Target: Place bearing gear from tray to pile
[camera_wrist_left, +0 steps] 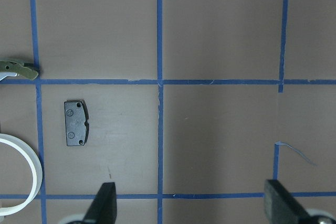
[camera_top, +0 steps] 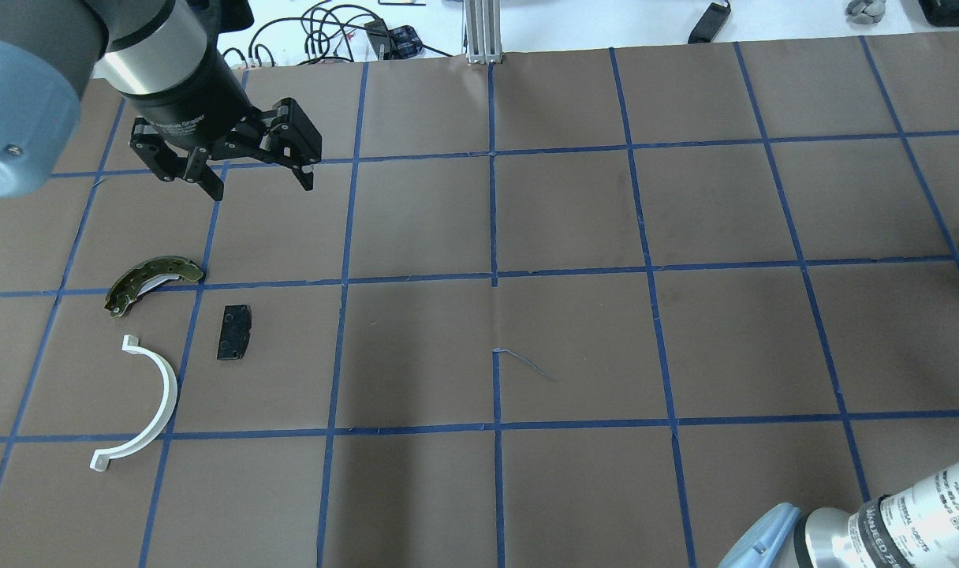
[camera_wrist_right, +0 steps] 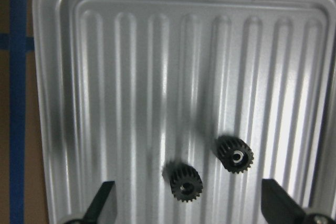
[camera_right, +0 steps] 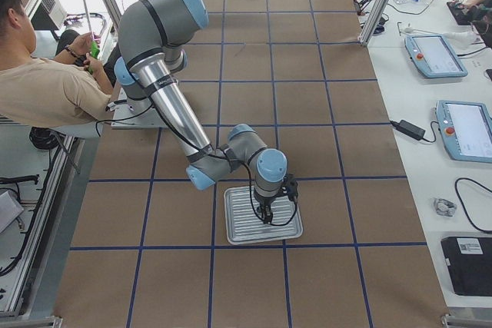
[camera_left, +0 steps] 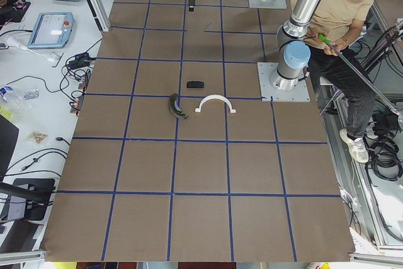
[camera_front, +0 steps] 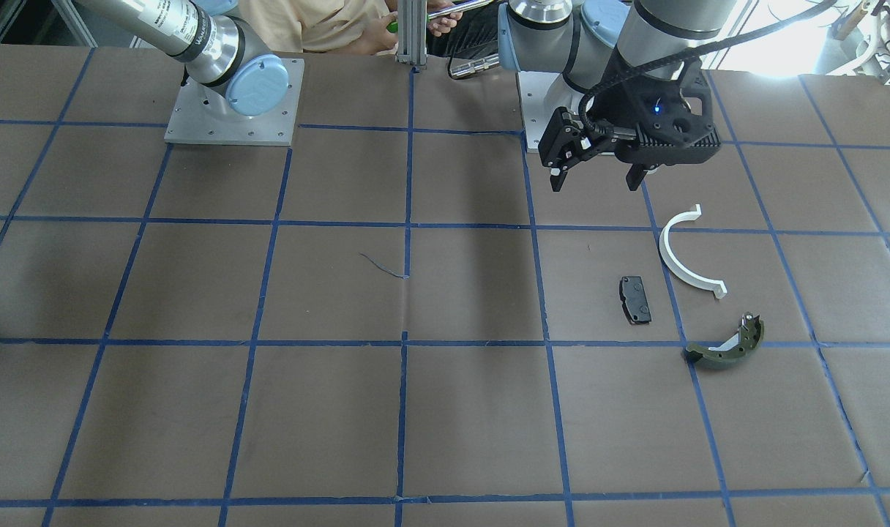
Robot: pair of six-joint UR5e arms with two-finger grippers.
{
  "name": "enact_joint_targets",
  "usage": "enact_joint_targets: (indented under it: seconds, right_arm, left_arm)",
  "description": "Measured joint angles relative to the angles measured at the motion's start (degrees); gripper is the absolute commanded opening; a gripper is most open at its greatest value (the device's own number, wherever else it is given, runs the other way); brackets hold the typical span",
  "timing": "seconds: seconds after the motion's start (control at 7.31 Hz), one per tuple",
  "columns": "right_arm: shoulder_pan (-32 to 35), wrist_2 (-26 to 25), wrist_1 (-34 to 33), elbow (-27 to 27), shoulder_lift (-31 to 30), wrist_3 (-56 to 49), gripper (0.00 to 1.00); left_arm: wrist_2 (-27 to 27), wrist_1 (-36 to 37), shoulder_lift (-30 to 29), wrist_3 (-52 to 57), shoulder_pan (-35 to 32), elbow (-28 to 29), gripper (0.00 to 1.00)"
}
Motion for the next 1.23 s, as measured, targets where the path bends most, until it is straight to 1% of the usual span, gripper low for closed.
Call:
enact_joint_targets:
  seconds: [0.14, 0.27, 0.68, 0.82, 1.23]
  right_arm:
    - [-0.04, -0.06, -0.03, 0.16, 0.04, 0.18, 0.71]
    - [-0.06, -0.12, -0.04, 0.23, 0.09, 0.4, 0.63]
    - [-0.08, -0.08, 0.24, 0.29, 0.11, 0.05, 0.6]
    - [-0.1, -0.05, 0.32, 0.37, 0.09, -0.21, 0.52]
    - [-0.16, 0.01, 0.41, 0.45, 0.15, -1.11, 0.52]
  left_arm:
    - [0.1, -1.29, 0.06, -0.43, -0.02, 0.16, 1.0]
    - [0.37, -2.76, -0.1, -0.47, -0.02, 0.57, 1.0]
    - [1.49, -3.77, -0.37, 1.76, -0.02, 1.1, 1.0]
    - [1.57, -3.62, -0.34, 2.27, -0.02, 1.04, 1.0]
    - [1.62, -3.32, -0.25, 2.58, -0.02, 0.95, 1.0]
